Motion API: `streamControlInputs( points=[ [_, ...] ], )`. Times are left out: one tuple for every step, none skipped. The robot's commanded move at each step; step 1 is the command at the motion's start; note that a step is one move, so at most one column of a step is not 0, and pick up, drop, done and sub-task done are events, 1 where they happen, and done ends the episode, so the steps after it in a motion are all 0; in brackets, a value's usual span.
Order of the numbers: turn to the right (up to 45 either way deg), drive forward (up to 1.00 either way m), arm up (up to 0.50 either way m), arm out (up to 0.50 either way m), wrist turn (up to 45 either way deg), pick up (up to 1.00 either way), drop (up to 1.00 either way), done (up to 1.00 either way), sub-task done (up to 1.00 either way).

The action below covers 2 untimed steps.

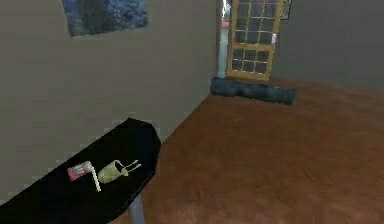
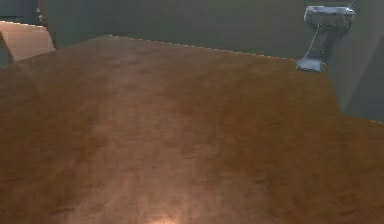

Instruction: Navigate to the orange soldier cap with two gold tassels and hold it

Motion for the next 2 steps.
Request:
streamControlInputs(
  points=[
    [0.0,0.85,0.00,0.00,0.0,0.00,0.00,0.00,0.00],
    [-45.0,0.00,0.00,0.00,0.0,0.00,0.00,0.00,0.00]
  ],
)
